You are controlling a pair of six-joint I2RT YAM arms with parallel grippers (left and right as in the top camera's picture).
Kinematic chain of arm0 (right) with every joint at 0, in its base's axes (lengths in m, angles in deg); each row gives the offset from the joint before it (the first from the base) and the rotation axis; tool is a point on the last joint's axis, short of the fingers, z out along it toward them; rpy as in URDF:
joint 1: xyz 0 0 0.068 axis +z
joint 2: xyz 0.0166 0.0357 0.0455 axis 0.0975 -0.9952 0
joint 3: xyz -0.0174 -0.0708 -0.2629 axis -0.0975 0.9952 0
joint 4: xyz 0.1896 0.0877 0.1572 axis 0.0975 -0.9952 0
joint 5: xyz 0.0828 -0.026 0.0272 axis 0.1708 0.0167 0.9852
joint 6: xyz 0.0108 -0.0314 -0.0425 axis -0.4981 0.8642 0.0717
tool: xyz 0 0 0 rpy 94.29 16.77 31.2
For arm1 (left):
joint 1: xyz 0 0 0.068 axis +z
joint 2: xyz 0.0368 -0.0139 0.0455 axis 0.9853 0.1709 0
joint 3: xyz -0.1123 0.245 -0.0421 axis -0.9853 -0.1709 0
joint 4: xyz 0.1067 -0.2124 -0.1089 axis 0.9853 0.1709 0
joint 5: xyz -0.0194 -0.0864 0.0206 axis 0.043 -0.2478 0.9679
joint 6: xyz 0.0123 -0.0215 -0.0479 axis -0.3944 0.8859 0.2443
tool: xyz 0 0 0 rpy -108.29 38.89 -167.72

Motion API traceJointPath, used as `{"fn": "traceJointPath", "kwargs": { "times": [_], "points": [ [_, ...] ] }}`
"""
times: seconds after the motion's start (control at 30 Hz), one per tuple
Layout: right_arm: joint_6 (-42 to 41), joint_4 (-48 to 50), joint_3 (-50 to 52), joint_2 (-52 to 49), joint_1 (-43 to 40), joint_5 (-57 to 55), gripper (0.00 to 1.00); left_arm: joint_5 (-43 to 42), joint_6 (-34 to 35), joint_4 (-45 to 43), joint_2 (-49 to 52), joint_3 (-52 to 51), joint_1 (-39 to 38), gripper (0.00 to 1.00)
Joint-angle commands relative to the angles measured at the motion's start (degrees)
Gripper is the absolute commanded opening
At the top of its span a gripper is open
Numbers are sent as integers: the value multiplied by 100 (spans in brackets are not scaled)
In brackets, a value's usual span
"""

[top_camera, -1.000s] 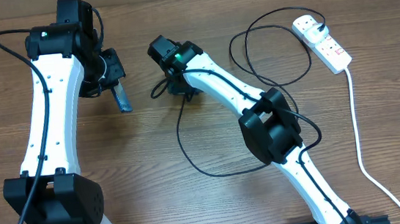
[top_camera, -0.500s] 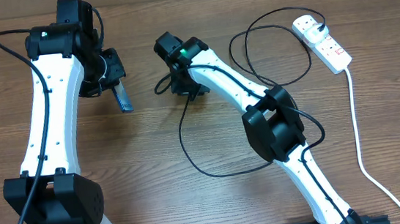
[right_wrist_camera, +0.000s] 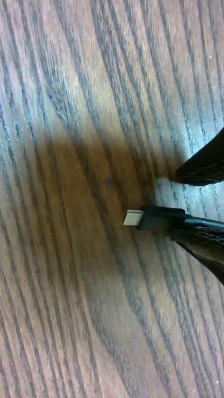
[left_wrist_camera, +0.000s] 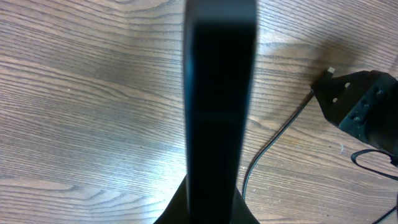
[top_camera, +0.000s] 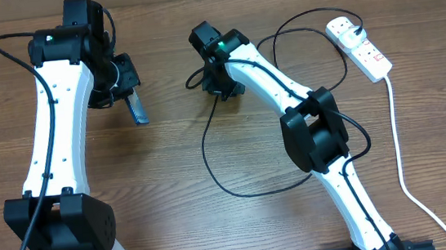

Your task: Plug charger to phone and switch on socket

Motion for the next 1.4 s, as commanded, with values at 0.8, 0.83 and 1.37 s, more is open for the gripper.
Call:
{"fn": "traceJointPath", "kwargs": {
  "times": [0.8, 0.83, 1.37],
  "points": [
    [496, 70, 74, 400, 142, 754, 4, -699, -612, -192, 4, 46, -35, 4],
    [498, 17, 74, 625, 131, 796, 4, -1016, -820, -282, 2, 48, -28, 4],
    [2535, -1746, 74, 3967, 256, 2312, 4, -4865, -883, -1058, -50, 1766, 787, 4]
  ]
}}
